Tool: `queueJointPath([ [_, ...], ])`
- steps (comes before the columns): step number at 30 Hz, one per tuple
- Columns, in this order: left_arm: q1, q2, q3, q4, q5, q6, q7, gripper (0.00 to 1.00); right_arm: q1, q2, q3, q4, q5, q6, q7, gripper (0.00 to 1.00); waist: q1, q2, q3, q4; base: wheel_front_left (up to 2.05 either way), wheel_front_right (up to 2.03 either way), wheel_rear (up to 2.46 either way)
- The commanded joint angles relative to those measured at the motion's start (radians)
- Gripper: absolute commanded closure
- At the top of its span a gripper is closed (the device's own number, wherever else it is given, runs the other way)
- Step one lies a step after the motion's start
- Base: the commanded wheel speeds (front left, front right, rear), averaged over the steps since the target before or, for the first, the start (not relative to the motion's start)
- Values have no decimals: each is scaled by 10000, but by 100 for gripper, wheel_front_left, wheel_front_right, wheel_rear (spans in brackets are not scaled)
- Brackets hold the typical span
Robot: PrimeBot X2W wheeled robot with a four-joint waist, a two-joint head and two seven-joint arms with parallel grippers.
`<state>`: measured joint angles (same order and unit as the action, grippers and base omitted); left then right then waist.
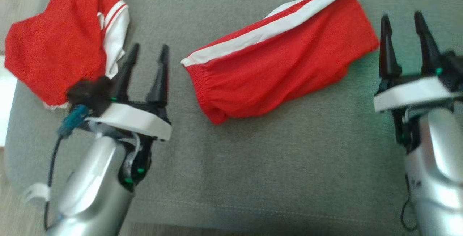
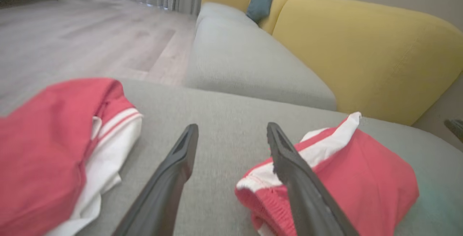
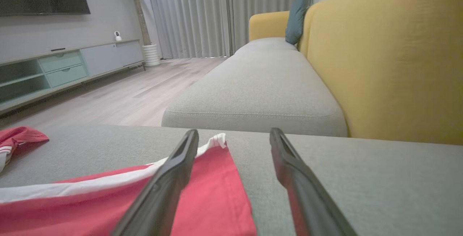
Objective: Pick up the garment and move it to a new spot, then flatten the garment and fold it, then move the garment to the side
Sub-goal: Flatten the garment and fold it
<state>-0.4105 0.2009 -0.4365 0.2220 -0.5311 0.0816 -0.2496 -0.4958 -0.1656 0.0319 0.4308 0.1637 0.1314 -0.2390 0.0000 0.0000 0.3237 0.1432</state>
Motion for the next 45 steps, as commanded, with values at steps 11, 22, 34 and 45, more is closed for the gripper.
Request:
queueJointPath([
  [11,1160,336,1557,-989,1691,-349,-121,0,3081,942,-511,-3387,-536,-7,1021,0,0,0,-804,-825,0,0,0],
  [22,1676,51,1918,-744,2093,-771,-121,0,4010,1138,-572,-4492,-425,-7,1482,0,0,0,-848,-1098,0,0,0],
  [34,1478,-209,2210,-611,2370,-1057,-122,0,3776,1151,-523,-4502,-401,-7,1760,0,0,0,-577,-998,0,0,0],
  [45,528,-635,2113,-461,2534,-1493,-122,0,1035,124,0,-2731,227,-7,3828,0,0,0,670,-279,0,0,0],
])
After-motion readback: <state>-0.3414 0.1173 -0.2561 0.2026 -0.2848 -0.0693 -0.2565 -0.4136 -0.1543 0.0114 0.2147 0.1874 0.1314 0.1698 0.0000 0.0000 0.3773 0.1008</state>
